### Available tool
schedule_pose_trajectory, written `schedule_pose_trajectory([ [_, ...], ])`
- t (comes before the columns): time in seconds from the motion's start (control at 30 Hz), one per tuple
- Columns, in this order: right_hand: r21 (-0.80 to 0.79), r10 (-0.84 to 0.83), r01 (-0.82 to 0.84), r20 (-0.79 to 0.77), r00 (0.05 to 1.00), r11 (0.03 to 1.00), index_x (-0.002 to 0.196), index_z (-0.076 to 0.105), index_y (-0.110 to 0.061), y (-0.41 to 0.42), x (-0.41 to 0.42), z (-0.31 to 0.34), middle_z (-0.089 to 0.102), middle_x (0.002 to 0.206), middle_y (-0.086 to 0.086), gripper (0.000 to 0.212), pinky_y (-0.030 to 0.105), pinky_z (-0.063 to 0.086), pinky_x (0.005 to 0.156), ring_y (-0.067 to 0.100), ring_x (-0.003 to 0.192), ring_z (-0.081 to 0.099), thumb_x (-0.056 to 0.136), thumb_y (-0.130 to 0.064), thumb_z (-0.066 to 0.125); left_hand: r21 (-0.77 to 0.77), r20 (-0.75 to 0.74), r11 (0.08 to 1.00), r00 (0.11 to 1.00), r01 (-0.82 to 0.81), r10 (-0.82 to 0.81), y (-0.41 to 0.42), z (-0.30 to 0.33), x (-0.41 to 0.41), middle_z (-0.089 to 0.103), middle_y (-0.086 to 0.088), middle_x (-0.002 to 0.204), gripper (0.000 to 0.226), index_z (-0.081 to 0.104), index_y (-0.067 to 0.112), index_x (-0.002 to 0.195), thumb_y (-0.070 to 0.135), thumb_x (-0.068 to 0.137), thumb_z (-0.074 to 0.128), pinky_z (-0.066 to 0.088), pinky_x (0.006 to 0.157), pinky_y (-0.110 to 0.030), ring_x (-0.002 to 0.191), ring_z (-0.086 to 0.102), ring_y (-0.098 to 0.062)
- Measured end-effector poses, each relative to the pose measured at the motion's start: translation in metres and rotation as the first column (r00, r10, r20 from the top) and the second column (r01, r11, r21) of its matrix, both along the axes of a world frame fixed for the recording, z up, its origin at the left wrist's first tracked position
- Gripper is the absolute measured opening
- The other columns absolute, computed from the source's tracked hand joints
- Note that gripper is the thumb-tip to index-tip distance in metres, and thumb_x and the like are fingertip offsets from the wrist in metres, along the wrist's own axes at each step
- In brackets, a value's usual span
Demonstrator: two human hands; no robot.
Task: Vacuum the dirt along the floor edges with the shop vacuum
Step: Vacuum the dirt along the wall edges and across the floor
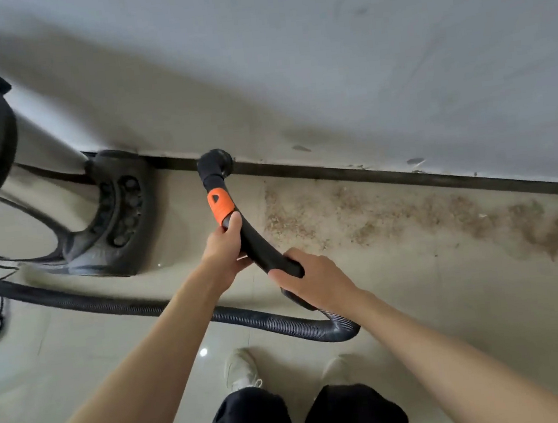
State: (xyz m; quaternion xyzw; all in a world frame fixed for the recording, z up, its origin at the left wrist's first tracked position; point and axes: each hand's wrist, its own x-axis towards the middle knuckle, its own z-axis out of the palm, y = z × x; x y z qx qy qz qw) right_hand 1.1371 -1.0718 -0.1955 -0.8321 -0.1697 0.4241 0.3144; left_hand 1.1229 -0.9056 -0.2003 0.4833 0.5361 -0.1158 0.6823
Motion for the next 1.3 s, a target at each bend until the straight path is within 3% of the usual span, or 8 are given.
schedule_pose_trajectory([
  [0.27, -0.061, 0.037, -0.033, 0.061, 0.997, 0.998, 0.096, 0.057, -0.024, -0.003, 0.014, -0.174, 0.071, 0.080, -0.006, 0.030, 0.037, 0.054, 0.074, 0.016, 0.076, 0.066, 0.088, -0.052, 0.052, 0.044, 0.013, 0.998, 0.999, 0.037, -0.038, -0.012, -0.181, 0.012, 0.055, -0.016, 0.110, 0.045, 0.043, -0.004, 0.126, 0.032, 0.100, 0.041, 0.048, 0.069, -0.035, 0.095, 0.057, -0.029],
  [0.53, -0.053, -0.002, 0.012, 0.191, 0.982, 0.999, 0.091, 0.056, -0.022, 0.009, 0.033, -0.288, 0.071, 0.080, -0.001, 0.037, 0.036, 0.053, 0.060, 0.021, 0.066, 0.066, 0.087, -0.058, 0.050, 0.150, 0.035, 0.987, 0.998, 0.051, -0.057, -0.012, -0.298, 0.045, 0.049, -0.014, 0.109, 0.047, 0.038, -0.002, 0.133, 0.033, 0.102, 0.030, 0.047, 0.078, -0.036, 0.100, 0.052, -0.030],
  [0.77, -0.071, -0.088, 0.113, 0.296, 0.951, 0.991, 0.081, 0.046, -0.022, -0.002, 0.030, -0.311, 0.062, 0.070, 0.000, 0.034, 0.029, 0.033, 0.046, 0.020, 0.055, 0.055, 0.090, -0.055, 0.049, 0.144, 0.096, 0.979, 0.983, 0.145, -0.160, -0.024, -0.331, 0.068, 0.052, -0.017, 0.115, 0.050, 0.037, 0.000, 0.135, 0.037, 0.102, 0.028, 0.049, 0.085, -0.039, 0.104, 0.054, -0.031],
  [1.03, -0.161, -0.143, 0.209, 0.344, 0.928, 0.965, 0.087, 0.045, -0.022, -0.055, 0.018, -0.322, 0.061, 0.072, 0.001, 0.032, 0.031, 0.037, 0.053, 0.023, 0.061, 0.056, 0.091, -0.054, 0.046, 0.096, 0.079, 0.942, 0.941, 0.322, -0.330, -0.078, -0.338, 0.076, 0.053, -0.014, 0.105, 0.042, 0.042, 0.004, 0.125, 0.035, 0.101, 0.028, 0.052, 0.084, -0.040, 0.099, 0.055, -0.030],
  [1.1, -0.155, -0.176, 0.239, 0.337, 0.925, 0.958, 0.088, 0.047, -0.022, -0.068, 0.019, -0.322, 0.063, 0.071, 0.001, 0.032, 0.031, 0.037, 0.053, 0.022, 0.061, 0.057, 0.091, -0.053, 0.047, 0.089, 0.082, 0.925, 0.923, 0.369, -0.376, -0.091, -0.336, 0.080, 0.054, -0.012, 0.100, 0.038, 0.043, 0.005, 0.119, 0.035, 0.101, 0.028, 0.054, 0.076, -0.037, 0.096, 0.055, -0.028],
  [1.17, -0.158, -0.194, 0.259, 0.337, 0.921, 0.953, 0.089, 0.047, -0.021, -0.079, 0.020, -0.322, 0.061, 0.069, 0.001, 0.031, 0.030, 0.036, 0.052, 0.023, 0.059, 0.056, 0.092, -0.052, 0.047, 0.103, 0.086, 0.910, 0.908, 0.402, -0.411, -0.103, -0.333, 0.082, 0.052, -0.010, 0.096, 0.030, 0.040, 0.006, 0.112, 0.032, 0.101, 0.029, 0.052, 0.070, -0.034, 0.094, 0.053, -0.026],
  [1.3, -0.183, -0.205, 0.280, 0.346, 0.916, 0.943, 0.091, 0.047, -0.021, -0.092, 0.021, -0.322, 0.063, 0.071, 0.002, 0.030, 0.030, 0.036, 0.054, 0.023, 0.062, 0.057, 0.092, -0.050, 0.046, 0.171, 0.063, 0.871, 0.877, 0.460, -0.476, -0.120, -0.334, 0.088, 0.050, -0.009, 0.093, 0.024, 0.039, 0.008, 0.106, 0.030, 0.101, 0.032, 0.048, 0.073, -0.034, 0.092, 0.050, -0.025],
])
